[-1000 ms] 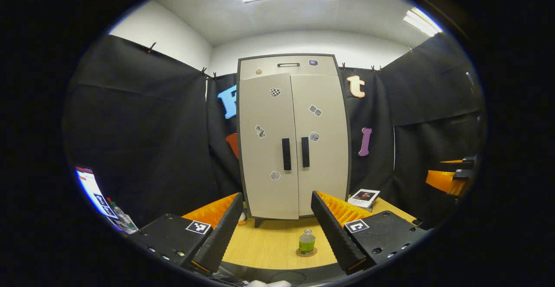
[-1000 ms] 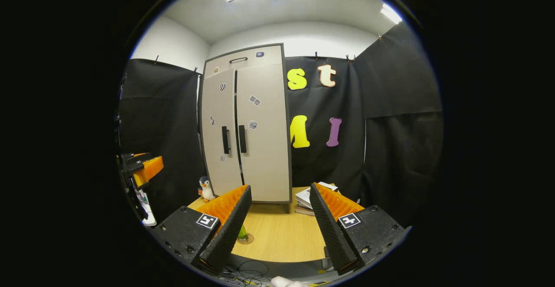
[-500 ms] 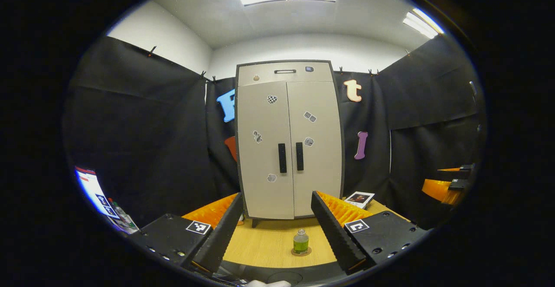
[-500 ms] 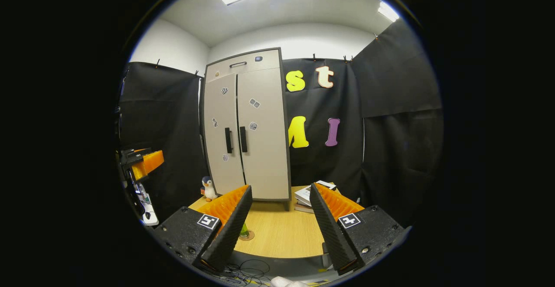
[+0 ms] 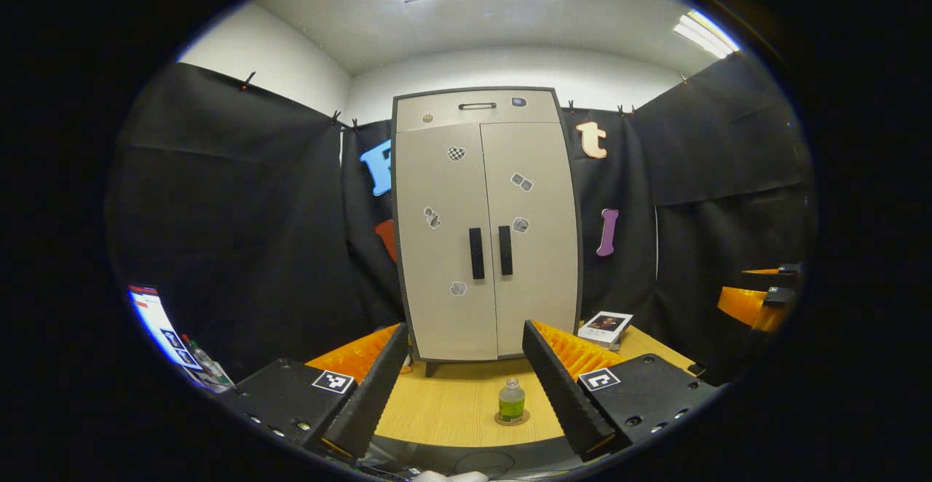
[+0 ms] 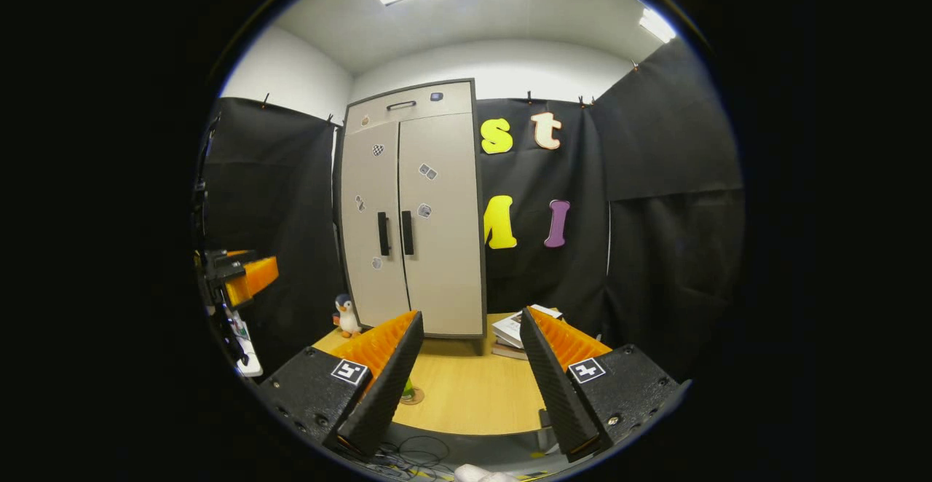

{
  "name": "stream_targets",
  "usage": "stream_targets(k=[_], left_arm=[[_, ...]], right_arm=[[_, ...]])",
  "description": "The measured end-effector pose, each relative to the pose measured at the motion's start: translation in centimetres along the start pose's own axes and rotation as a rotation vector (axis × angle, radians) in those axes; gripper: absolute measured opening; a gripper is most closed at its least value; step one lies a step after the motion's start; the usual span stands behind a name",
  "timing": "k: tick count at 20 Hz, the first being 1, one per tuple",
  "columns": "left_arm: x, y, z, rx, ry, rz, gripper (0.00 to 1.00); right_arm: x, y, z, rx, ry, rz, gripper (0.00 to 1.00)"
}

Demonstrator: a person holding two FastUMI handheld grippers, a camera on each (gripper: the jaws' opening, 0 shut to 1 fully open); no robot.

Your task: Grasp the bottle in the cabinet with the left hand and place it on the coaster, then close the right door with the right hand and the left door with the left hand.

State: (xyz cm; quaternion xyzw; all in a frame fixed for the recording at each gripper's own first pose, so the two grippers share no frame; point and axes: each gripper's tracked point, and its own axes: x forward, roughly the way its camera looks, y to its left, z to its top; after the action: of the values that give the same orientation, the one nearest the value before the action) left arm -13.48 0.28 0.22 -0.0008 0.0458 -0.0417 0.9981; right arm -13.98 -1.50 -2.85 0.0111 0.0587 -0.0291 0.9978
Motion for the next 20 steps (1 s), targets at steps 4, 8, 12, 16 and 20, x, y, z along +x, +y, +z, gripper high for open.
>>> stream_targets(k=[4, 8, 12, 16, 20], left_arm=[[1.3, 1.1, -0.7, 0.002, 0.007, -0.003, 0.96], [3.4, 2.6, -1.6, 0.000, 0.013, -0.003, 0.96], [5.9, 4.5, -2.4, 0.005, 0.014, -0.001, 0.96], [8.4, 6.2, -3.3, 0.011, 0.003, -0.008, 0.96], [10.3, 7.5, -4.9, -0.011, 0.015, -0.027, 0.96]], right_arm=[[1.5, 0.6, 0.2, -0.015, 0.008, -0.020, 0.82], [3.8, 2.4, 1.0, -0.032, -0.004, -0.016, 0.82], [6.8, 3.9, 0.6, -0.040, 0.010, -0.029, 0.82], [9.1, 5.1, 0.2, -0.075, 0.034, -0.055, 0.82], [10.7, 6.7, 0.0, -0.102, 0.039, -0.073, 0.82]])
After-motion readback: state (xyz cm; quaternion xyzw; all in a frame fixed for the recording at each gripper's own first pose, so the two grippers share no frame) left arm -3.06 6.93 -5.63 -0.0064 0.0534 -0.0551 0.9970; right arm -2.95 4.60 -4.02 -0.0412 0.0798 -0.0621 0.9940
